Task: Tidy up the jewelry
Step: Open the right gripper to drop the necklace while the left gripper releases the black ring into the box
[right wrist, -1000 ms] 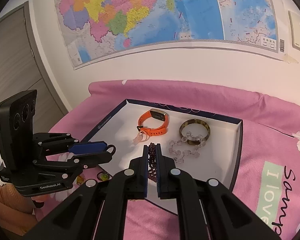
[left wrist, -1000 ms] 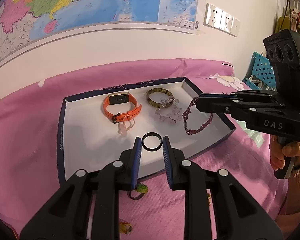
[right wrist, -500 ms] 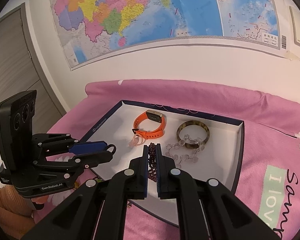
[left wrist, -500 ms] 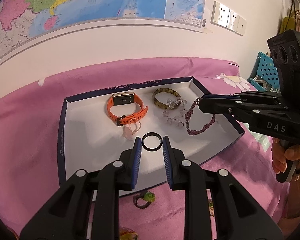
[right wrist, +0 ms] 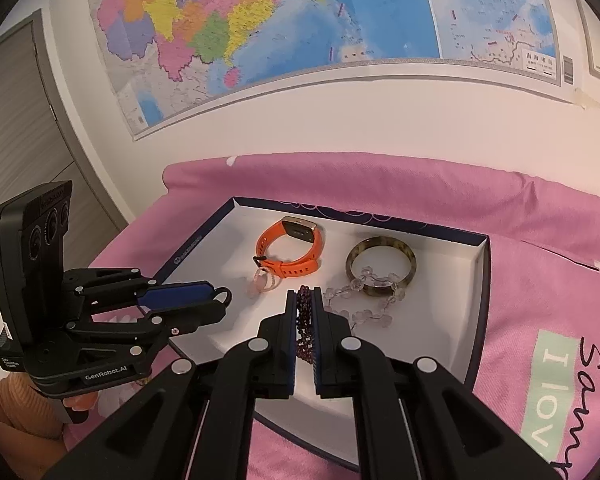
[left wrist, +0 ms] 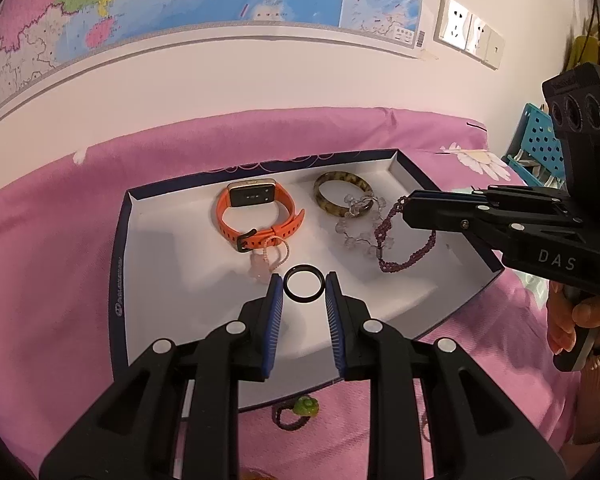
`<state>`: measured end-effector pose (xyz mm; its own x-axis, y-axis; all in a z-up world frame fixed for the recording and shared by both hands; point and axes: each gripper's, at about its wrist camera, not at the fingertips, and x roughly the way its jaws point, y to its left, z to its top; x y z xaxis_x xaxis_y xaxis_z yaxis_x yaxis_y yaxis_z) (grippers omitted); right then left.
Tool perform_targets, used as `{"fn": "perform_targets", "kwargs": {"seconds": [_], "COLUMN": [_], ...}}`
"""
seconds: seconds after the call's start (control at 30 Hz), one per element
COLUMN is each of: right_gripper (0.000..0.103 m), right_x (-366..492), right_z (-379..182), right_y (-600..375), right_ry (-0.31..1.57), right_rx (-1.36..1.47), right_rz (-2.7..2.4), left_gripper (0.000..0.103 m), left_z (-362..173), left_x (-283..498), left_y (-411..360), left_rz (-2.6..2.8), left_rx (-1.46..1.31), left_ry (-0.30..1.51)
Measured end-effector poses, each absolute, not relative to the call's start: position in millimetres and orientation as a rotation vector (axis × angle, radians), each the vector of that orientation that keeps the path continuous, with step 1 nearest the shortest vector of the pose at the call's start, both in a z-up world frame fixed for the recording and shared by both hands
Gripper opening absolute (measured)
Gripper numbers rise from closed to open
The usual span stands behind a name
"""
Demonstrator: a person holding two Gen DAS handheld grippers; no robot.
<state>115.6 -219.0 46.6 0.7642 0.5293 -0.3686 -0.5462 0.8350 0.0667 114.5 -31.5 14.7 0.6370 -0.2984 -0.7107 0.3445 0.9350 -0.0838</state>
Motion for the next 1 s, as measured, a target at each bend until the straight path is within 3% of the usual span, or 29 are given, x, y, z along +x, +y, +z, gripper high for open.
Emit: {"fn": "perform_targets", "kwargs": {"seconds": [1.0], "right_gripper": [0.005], "right_x": [141.4], "right_z": [40.2], "right_y": [-218.3], "right_ry": [0.414], "right_rx": [-0.032], "right_rz": [0.542], "left_gripper": [0.022], "left_z": [-8.9], "left_x": [144.4], "left_y": [-38.8], "left_rz": [-0.339], "left_rx": [0.063], "left_ry": [0.885]}}
